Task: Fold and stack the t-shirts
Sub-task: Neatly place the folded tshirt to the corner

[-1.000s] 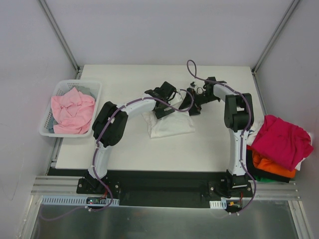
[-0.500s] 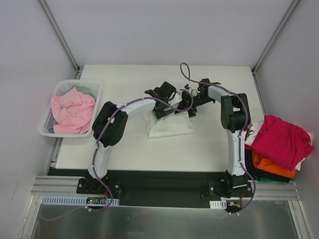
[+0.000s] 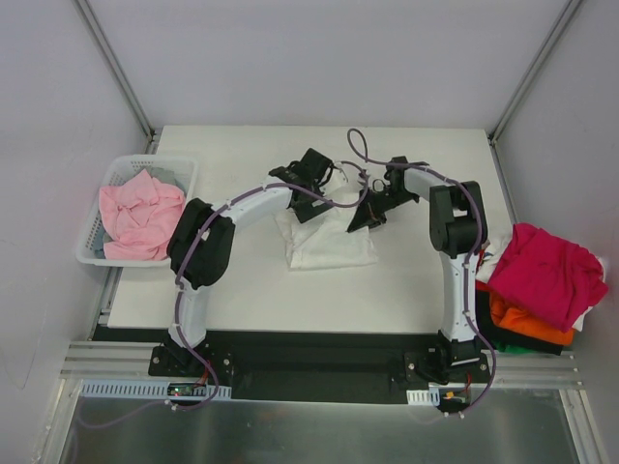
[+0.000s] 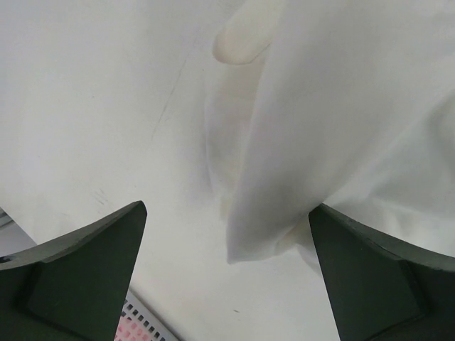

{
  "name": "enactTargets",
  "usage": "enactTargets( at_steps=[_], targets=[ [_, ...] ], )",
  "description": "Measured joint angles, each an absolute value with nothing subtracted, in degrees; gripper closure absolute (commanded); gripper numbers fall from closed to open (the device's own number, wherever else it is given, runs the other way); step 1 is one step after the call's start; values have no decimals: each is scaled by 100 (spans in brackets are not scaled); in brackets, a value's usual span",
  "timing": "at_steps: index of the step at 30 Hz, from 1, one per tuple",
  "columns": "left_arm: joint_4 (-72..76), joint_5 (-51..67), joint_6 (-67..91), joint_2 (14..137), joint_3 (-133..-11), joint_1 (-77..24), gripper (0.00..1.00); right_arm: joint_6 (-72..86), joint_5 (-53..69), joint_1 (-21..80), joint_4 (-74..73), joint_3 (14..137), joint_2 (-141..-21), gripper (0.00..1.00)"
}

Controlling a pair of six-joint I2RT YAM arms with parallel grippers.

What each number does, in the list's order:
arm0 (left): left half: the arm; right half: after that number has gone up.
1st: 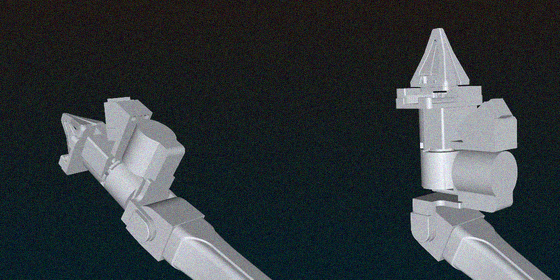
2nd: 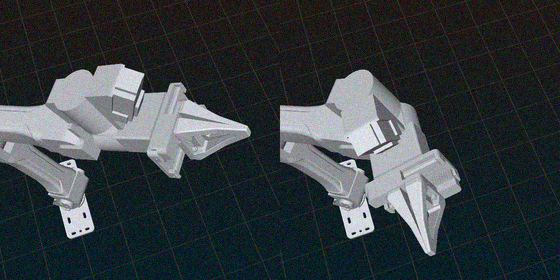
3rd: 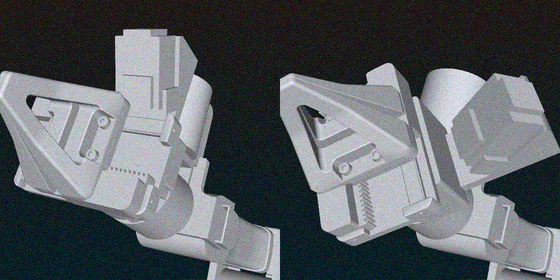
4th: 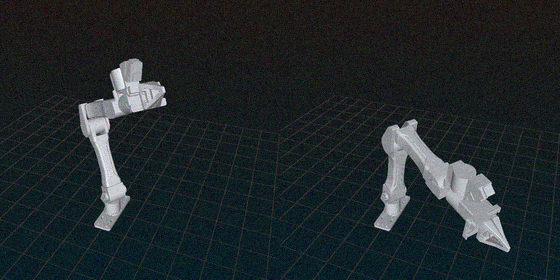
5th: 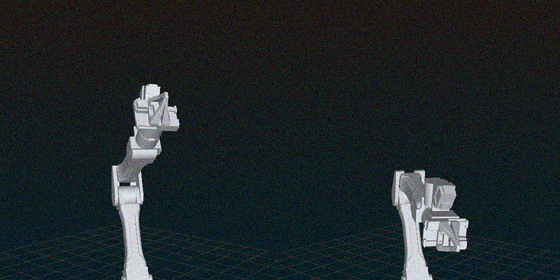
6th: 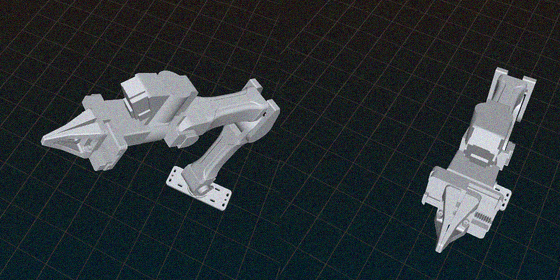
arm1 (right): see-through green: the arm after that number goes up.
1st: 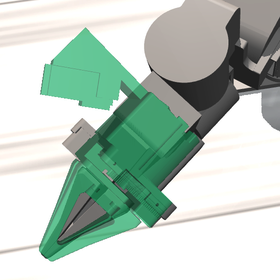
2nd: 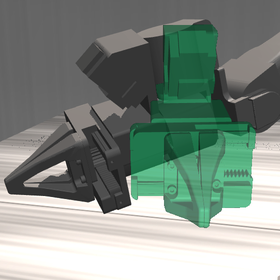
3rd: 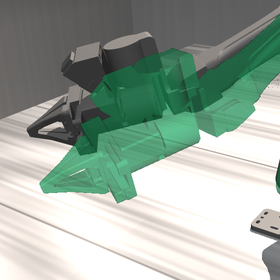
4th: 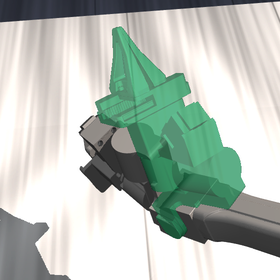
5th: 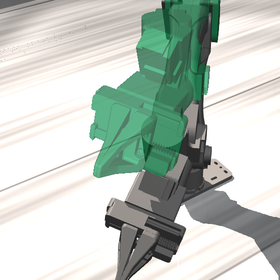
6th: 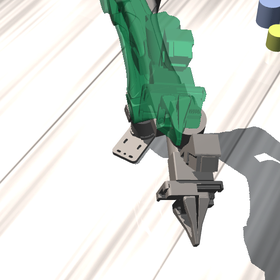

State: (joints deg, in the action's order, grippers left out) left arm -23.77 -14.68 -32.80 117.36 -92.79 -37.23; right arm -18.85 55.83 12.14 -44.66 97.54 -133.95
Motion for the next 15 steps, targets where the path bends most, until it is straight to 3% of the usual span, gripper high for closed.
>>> enactTargets(
  at_steps=[15],
  targets=[
    [-2445, -1562, -3280, 11603, -9192, -3590, 1, -2123, 3741, 928, -4797, 9557, -11819, 99]
  ],
)
